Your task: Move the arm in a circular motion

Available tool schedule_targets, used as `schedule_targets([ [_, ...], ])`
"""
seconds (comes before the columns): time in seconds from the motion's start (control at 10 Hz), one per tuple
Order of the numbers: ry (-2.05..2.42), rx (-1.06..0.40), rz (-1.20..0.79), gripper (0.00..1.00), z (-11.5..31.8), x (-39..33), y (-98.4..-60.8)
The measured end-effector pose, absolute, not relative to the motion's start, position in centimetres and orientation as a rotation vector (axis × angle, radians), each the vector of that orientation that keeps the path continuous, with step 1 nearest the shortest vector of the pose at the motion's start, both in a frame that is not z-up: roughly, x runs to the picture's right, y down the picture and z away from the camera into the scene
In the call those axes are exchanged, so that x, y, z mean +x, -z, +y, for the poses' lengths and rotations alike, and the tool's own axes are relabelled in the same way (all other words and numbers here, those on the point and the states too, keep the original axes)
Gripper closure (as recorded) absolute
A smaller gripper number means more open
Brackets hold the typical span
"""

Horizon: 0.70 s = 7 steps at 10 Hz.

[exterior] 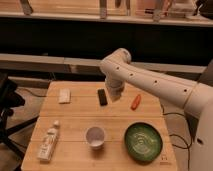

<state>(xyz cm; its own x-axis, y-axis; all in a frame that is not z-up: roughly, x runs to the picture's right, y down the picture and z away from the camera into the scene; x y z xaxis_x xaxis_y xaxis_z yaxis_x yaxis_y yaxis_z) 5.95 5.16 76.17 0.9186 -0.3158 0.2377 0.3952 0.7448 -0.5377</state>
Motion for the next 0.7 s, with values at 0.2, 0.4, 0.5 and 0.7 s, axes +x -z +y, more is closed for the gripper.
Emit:
schedule_targets([
  [0.2,0.369,-0.628,-0.138,1.00,4.7,6.6,-76.9],
  [0.4,0.351,-0.634,-0.141,1.00,4.4,6.6,-77.3],
  [0.5,0.339,-0.638,-0.143,1.00,4.6,7.3,-77.3],
  [0.7,0.319,-0.641,-0.142,1.00,4.9,9.2,-77.1],
])
